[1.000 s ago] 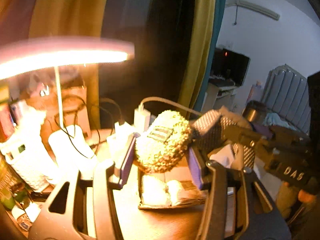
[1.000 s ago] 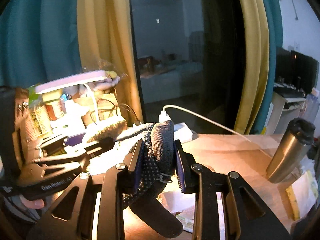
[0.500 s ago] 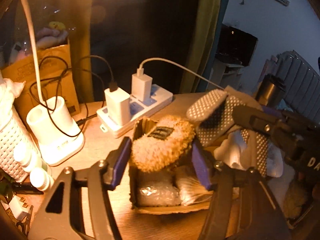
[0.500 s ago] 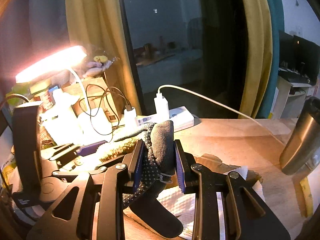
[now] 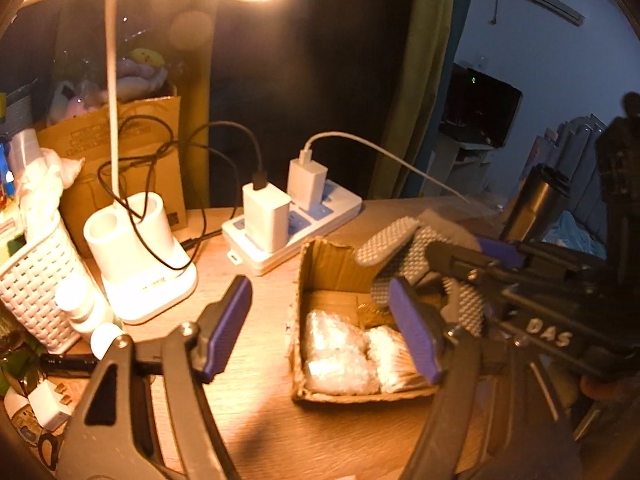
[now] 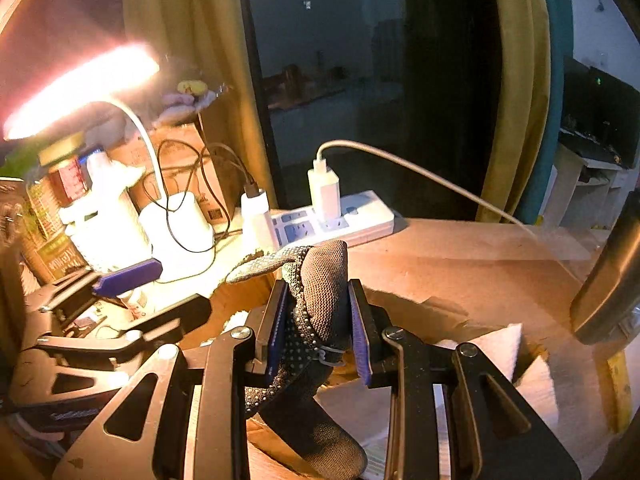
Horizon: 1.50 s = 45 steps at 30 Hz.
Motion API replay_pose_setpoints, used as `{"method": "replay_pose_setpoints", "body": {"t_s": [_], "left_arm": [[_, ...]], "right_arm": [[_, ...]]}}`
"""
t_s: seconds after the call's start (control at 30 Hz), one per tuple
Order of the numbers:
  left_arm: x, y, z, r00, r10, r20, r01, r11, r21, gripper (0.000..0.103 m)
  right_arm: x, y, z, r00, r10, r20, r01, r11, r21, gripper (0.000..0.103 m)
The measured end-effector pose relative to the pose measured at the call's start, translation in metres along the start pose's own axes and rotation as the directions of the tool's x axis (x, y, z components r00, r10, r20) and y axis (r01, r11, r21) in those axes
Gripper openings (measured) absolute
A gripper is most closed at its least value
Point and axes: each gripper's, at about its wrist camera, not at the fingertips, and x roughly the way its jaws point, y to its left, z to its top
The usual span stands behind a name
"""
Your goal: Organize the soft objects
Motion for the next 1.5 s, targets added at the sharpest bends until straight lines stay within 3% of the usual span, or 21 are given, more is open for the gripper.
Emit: {"method": "replay_pose_setpoints", "body": {"t_s": [0.3,0.43,0.53,0.97,1.5], "left_arm": [[-0.006,0.011,0.001,1.000,0.015,0.013,-0.014,0.999,-0.030,0.072],[-0.005,0.016,0.000,1.000,0.020,0.002,-0.020,0.999,-0.039,0.072],[-0.003,0.016,-0.001,1.000,0.019,-0.004,-0.019,0.999,-0.035,0.072],[-0.012,0.003,0.003,0.999,0.022,0.023,-0.022,1.000,-0.001,0.072],[-0.063,-0.033,0.005,0.996,-0.011,0.093,0.006,0.999,0.051,0.072]], "right_arm": [[0.014,0.014,-0.001,0.999,0.030,-0.030,-0.031,0.999,-0.019,0.032],[0.015,0.011,0.000,0.999,0.022,-0.028,-0.022,1.000,-0.003,0.047],[0.008,0.008,0.001,1.000,0.013,-0.014,-0.013,1.000,0.003,0.051],[-0.033,-0.008,-0.005,0.998,-0.054,0.019,0.053,0.998,0.016,0.052],[-0.106,-0.012,-0.017,0.989,-0.112,0.097,0.110,0.994,0.027,0.052]]}}
